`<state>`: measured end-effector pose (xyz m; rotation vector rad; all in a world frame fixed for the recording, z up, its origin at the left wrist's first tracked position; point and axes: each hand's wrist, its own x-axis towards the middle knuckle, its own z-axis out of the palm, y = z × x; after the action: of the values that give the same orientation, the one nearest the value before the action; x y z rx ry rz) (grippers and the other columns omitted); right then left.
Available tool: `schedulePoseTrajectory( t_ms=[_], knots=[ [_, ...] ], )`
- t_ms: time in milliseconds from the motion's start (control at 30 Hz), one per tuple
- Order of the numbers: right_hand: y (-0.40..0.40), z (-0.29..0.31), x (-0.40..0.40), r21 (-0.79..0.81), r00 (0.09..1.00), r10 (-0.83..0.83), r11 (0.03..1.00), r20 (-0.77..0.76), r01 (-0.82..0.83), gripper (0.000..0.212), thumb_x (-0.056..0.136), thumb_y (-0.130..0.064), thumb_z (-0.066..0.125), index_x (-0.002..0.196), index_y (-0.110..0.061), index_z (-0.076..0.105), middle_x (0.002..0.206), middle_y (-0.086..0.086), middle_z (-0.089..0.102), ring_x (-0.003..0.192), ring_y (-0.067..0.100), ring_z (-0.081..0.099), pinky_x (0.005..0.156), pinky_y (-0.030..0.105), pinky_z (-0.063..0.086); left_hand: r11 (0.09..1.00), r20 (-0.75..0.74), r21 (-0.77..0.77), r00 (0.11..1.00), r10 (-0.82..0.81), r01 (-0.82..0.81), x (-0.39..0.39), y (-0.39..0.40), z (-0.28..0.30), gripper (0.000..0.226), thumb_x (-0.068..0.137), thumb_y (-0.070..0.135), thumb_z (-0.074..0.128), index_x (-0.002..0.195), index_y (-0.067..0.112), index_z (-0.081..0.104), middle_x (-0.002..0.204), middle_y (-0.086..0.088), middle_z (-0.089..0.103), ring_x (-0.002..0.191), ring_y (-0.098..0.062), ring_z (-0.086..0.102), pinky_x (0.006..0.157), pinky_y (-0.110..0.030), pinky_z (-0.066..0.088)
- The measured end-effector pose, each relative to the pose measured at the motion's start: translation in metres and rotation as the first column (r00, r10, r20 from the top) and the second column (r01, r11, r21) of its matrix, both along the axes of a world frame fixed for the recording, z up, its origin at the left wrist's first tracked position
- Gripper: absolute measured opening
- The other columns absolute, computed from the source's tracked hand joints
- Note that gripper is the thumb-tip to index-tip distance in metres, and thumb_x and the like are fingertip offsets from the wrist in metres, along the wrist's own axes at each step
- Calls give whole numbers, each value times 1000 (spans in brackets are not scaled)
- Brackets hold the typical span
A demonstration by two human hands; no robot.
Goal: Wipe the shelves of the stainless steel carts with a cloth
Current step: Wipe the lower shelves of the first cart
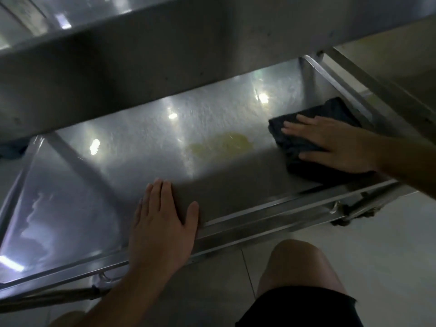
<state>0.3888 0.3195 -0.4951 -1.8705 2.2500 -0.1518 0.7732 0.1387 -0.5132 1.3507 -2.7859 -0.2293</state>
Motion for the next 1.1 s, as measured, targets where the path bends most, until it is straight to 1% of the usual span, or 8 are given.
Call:
schedulePoseTrajectory(
  t_ms=[100,233,367,567,767,900,1000,1100],
  knots=[
    [11,0,-9,5,999,32,999,7,-32,68,101,-74,28,162,-48,13,169,-27,6,158,3,3,125,36,6,1000,1,8,1000,-11,11,1,1,0,98,95,80,10,168,14,16,177,-6,14,164,-22,9,130,-38,7],
    [-45,4,-69,-75,923,-374,927,-90,368,62,105,-64,29,157,-31,34,168,4,29,153,31,27,122,55,20,1000,-10,15,1000,0,0,1,1,-5,100,93,84,5,169,19,7,178,-2,7,164,-19,3,130,-39,5],
    [-125,-6,-85,12,856,-506,860,-107,510,68,102,-61,21,161,-27,27,171,1,19,156,33,17,125,57,15,1000,-12,-2,1000,5,-5,1,-1,-7,99,93,84,4,169,20,7,178,-2,9,164,-18,4,130,-38,5],
    [-189,-4,51,-7,986,-167,986,13,167,67,102,-63,24,162,-35,22,172,-10,15,159,22,13,126,47,11,1000,-18,-4,1000,1,-2,1,-2,-7,98,94,83,2,168,20,9,178,-2,10,164,-17,2,131,-39,6],
    [-102,-10,102,-32,998,61,998,-1,-61,80,92,-82,11,163,-45,8,167,-27,-1,154,0,-6,125,34,0,1000,-37,-13,999,-20,20,2,-1,-5,92,99,78,9,167,18,16,177,-4,15,164,-19,6,129,-36,3],
    [-47,-4,46,-12,985,-167,986,-38,167,84,89,-84,17,161,-41,17,171,-15,13,158,13,8,126,45,11,1000,-44,-6,999,-26,26,2,2,-3,93,99,77,8,169,15,12,178,-5,12,164,-19,3,128,-35,0],
    [-53,-3,-12,-5,891,-449,893,-63,450,77,97,-72,26,162,-31,25,172,-3,18,157,29,17,125,58,16,1000,-34,-6,999,-26,26,1,2,-3,95,97,79,5,169,17,3,179,-4,5,164,-18,-2,128,-35,-4],
    [-100,-5,-25,23,791,-610,791,-49,612,77,95,-68,19,162,-28,21,172,-4,14,157,32,13,125,58,11,1000,-30,-7,999,-18,17,-1,1,-4,95,97,80,4,169,18,-1,179,-4,1,164,-18,-5,129,-36,-4]
  ],
)
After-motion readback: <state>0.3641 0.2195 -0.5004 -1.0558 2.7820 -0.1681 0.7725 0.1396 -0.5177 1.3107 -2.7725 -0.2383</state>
